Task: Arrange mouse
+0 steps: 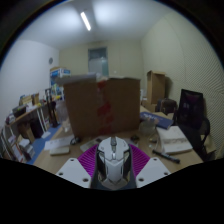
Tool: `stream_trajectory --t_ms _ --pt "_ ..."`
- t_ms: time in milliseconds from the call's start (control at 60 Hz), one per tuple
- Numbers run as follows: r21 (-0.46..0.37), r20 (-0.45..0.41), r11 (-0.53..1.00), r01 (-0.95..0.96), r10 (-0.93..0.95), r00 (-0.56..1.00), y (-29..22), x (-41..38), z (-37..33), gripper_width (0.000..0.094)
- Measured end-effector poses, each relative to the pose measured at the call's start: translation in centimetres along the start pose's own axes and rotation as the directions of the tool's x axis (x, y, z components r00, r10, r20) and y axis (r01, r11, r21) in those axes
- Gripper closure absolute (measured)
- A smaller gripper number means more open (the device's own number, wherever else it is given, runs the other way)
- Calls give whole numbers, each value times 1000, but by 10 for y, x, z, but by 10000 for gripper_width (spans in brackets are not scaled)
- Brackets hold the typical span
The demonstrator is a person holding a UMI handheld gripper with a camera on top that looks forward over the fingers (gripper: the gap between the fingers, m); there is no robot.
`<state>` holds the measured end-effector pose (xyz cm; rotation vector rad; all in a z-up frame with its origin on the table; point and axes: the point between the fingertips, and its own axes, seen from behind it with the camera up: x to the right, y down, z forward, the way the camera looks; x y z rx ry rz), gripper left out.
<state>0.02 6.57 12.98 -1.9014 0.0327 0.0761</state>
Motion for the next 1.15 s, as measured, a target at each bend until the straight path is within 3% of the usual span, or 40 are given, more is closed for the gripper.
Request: stream_trajectory --t_ms 117,267,283,300,383,533,617,667,900,1150 --pt "-150 -4 988 39 -40 999 71 -21 24 498" --pt "-280 -15 959 46 -52 999 134 -24 34 494" --pt "-295 -16 954 49 -56 998 141 -23 33 440" --pt "-262 -17 964 50 -56 998 137 -22 38 493" --pt "-281 -15 957 71 -79 997 141 -22 38 489" --pt "-293 37 954 58 -49 998 138 -24 40 326" --pt "-338 103 941 35 0 995 138 -33 26 47" --pt "-352 127 935 40 5 992 134 -32 11 105" --pt "-343 199 938 46 25 980 92 -18 -92 97" --pt "-394 189 916 -76 162 969 88 14 -188 97"
